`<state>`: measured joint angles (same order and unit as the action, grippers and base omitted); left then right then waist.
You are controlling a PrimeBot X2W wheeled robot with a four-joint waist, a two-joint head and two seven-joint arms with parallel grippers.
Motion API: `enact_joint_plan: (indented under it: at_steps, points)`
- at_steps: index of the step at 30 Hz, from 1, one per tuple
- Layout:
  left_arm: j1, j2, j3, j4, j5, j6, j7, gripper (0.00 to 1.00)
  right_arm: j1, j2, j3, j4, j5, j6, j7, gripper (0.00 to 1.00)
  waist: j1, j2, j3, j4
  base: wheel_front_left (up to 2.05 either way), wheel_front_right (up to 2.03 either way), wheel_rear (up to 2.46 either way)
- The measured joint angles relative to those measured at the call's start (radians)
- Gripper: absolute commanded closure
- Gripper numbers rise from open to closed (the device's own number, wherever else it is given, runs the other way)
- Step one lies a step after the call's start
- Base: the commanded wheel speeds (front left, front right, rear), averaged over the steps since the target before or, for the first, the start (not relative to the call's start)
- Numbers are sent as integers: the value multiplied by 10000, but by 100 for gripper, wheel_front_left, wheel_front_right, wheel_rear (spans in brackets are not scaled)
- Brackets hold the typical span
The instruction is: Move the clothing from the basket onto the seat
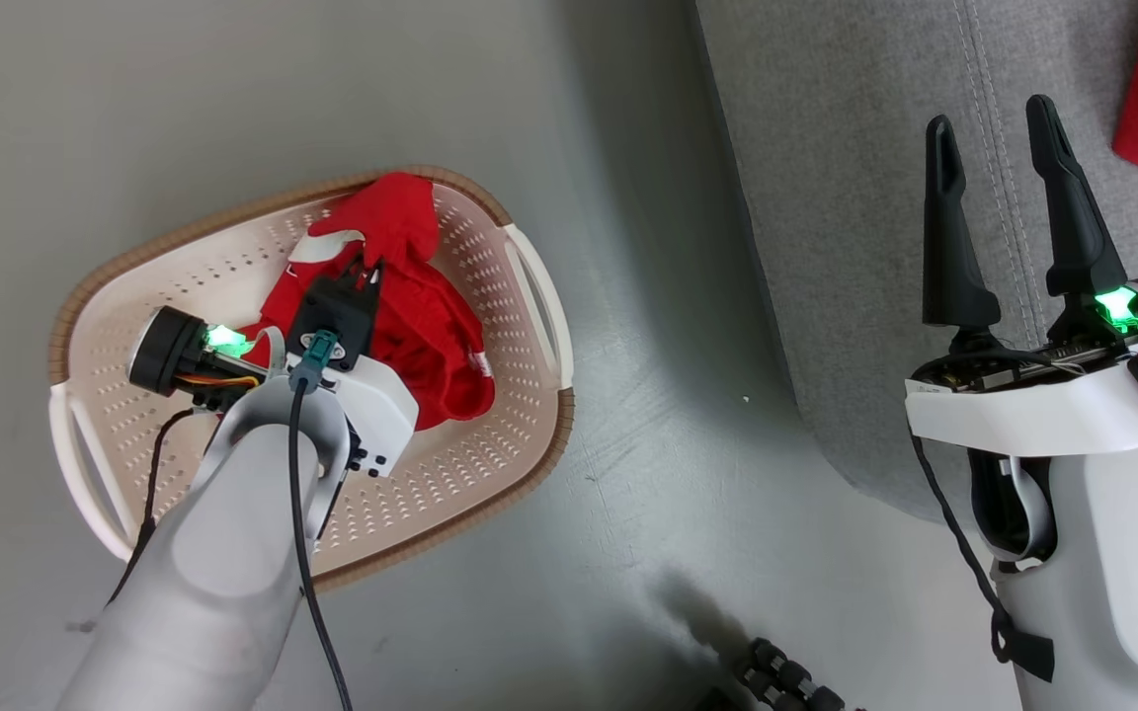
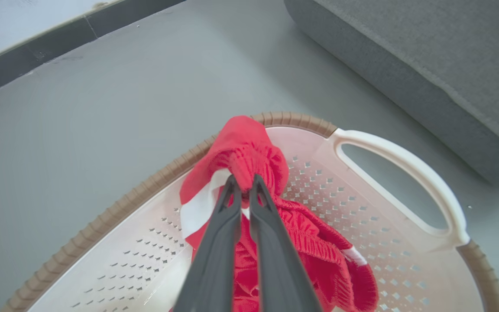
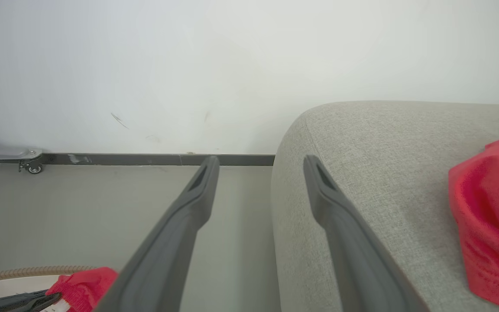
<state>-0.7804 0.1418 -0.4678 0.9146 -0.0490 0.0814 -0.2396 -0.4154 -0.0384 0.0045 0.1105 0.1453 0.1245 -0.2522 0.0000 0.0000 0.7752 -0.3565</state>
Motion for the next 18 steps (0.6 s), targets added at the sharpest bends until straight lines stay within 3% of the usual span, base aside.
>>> enact_joint_plan:
  at_steps: [18]
  points:
    - [1365,-69,167,-3047,-88,725,-88,100,-202,-21,-353,226,-1001,0,0,0,0,0,-1136,922,0,0,0]
